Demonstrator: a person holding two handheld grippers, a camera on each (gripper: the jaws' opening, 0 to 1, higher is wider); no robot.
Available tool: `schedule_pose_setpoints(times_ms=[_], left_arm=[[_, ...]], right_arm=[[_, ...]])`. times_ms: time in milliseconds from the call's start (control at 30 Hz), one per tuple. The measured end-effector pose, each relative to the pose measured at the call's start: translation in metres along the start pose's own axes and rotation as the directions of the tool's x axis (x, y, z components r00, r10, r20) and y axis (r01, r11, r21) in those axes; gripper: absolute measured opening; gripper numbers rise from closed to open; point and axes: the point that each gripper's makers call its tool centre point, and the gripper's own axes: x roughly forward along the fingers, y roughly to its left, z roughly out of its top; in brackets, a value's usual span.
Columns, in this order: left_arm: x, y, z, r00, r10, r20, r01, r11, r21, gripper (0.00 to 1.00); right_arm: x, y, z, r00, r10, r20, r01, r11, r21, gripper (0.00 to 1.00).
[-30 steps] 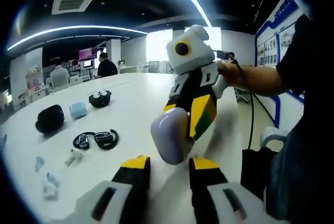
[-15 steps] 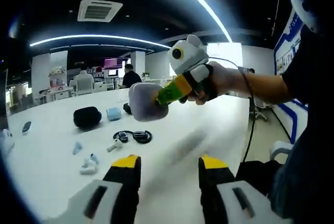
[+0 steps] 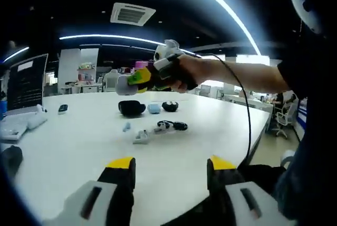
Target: Pick up the earbuds from the table and place the earbuds into the earbud case
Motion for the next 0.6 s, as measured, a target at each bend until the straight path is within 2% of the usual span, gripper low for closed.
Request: schedule_pose_setpoints(times_ms=[100,133,267,467,600], left_arm=[[-0.006,0.005,-0.002,1.0,0.013,0.005,-0.013,1.0,-0.012,0.56],[-0.007,0.007,-0.002,1.0,0.016,0.006,-0.016,1.0,-0.015,0.56],[-0.009,0.014,-0.002,1.0,0.028,0.013,-0.028,0.999,-0.026,0.56],[-0.009,0.02,-0.001,0.999,0.031,0.017,-0.031,0.999,-0.04,0.56],[-0.007,0.022,-0.003,1.0,0.026,0.005,-0.026,0.999,-0.048,0.55]], right_arm=[[0.014,-0.019,0.015,0.999,-0.025,-0.034,0.026,0.998,0.053,0.15],[0.02,-0.032,0.02,0.997,-0.049,-0.055,0.053,0.996,0.067,0.15],[0.035,-0.058,0.03,0.992,-0.089,-0.092,0.102,0.983,0.151,0.15],[0.055,-0.11,0.036,0.975,-0.147,-0.168,0.189,0.944,0.272,0.15],[0.063,-0.126,0.036,0.969,-0.136,-0.208,0.204,0.914,0.351,0.15]])
